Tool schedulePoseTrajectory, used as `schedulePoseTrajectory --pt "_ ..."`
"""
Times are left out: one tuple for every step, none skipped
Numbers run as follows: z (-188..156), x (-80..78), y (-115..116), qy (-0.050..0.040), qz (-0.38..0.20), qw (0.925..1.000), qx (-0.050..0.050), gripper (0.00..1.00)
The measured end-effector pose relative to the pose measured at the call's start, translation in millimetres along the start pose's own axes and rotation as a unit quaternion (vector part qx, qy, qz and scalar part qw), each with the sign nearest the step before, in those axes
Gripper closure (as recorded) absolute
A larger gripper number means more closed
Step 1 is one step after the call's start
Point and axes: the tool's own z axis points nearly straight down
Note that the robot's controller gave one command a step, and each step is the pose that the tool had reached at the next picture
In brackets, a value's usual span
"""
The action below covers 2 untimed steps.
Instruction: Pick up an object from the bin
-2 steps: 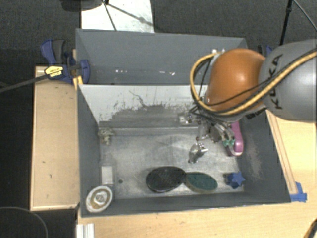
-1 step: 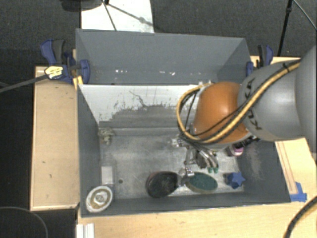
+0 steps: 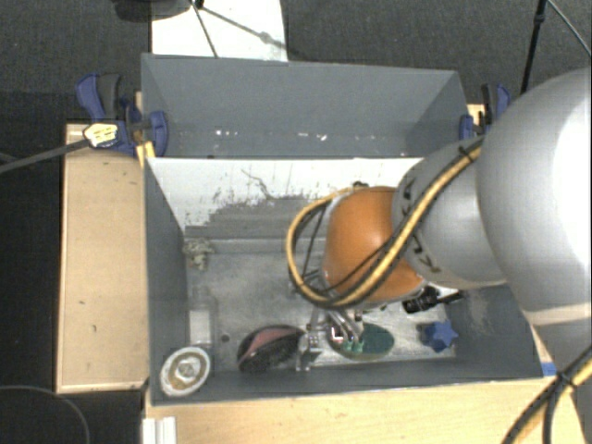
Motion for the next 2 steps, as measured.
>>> schedulePoseTrajectory --pt "-1.7 4.2 59.8 -0.0079 -0.131 0.9914 -0.001 0.00" --pt "0.0 7.5 58.1 -0.0002 -0.128 0.9917 0.000 1.00"
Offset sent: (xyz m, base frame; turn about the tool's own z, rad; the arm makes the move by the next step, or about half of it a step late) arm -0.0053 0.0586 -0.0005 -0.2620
